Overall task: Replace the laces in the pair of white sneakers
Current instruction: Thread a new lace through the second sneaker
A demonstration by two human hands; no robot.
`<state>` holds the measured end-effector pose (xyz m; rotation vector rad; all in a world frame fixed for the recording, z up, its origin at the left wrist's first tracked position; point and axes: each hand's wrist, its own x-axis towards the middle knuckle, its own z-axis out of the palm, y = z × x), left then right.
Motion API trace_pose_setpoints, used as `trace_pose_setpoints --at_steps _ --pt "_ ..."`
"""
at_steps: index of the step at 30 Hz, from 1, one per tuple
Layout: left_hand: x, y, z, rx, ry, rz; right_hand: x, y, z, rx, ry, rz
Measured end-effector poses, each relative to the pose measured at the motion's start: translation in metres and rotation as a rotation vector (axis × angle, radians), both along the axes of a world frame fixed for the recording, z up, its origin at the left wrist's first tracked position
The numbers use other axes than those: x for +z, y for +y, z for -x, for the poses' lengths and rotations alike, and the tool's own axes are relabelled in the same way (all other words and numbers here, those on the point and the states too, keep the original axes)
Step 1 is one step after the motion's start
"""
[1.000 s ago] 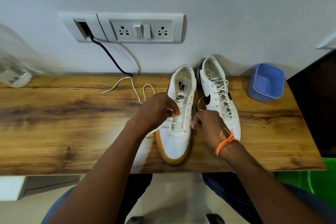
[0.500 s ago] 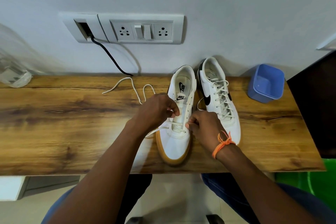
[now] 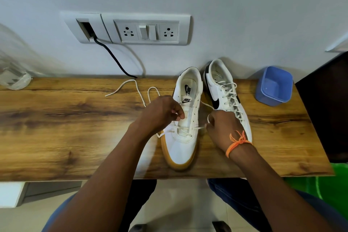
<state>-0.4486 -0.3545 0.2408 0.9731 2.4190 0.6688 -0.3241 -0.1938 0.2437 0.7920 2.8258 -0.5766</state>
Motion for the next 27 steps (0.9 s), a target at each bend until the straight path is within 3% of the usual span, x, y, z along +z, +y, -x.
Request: trace_pose_setpoints --at_steps 4,10,15,19,22,24,27 --pt "0.000 0.002 0.000 0.011 -0.016 -0.002 0.007 -0.008 0.001 -0.117 0.115 0.431" --pt "-0.001 0.001 0.000 0.004 -0.001 -0.011 -0.012 -0.015 0.003 -0.009 0.069 0.336" --pt "0.003 0.001 0.000 -0.001 0.007 0.010 -0.009 0.012 0.005 -0.081 -0.054 0.027" --pt "0.003 0.002 -0.001 -0.003 -0.001 0.018 -0.007 0.012 0.001 -0.055 0.011 -0.076" --pt "0.003 0.001 -0.001 -0.001 -0.005 0.019 0.003 -0.004 0.002 -0.046 0.144 0.240" --pt "0.003 0.001 0.000 -0.001 -0.010 0.014 0.007 -0.012 0.003 -0.121 0.132 0.485" --pt "0.003 0.001 0.000 -0.007 -0.006 0.008 0.004 -0.017 0.002 -0.121 0.086 0.524"
